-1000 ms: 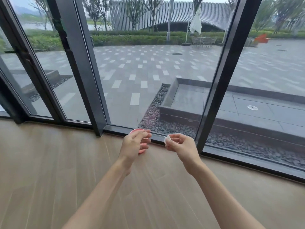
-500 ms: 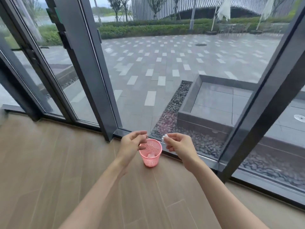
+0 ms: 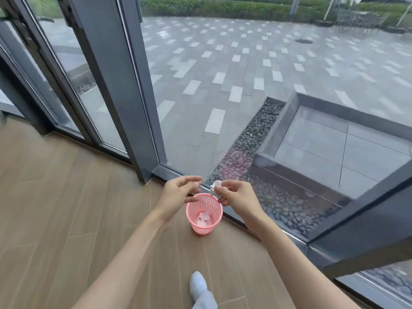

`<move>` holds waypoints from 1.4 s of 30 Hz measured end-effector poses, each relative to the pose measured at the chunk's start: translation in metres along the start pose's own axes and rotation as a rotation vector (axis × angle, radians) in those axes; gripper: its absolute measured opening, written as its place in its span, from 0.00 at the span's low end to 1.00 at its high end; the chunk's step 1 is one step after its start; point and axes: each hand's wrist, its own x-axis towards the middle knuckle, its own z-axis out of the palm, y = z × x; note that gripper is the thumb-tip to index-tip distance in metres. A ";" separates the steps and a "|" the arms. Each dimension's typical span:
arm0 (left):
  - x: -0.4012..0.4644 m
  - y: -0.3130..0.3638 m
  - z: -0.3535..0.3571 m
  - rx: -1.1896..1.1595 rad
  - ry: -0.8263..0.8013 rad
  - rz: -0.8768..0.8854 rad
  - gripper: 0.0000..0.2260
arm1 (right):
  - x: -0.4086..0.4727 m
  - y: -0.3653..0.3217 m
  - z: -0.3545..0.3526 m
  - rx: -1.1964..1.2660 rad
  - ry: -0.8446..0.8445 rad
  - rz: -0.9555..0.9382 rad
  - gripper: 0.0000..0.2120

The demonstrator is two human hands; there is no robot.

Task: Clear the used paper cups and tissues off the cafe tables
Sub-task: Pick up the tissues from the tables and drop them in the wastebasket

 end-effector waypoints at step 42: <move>0.432 -0.464 0.070 -0.329 0.351 -0.600 0.10 | 0.466 0.490 0.083 -0.324 -0.425 0.583 0.08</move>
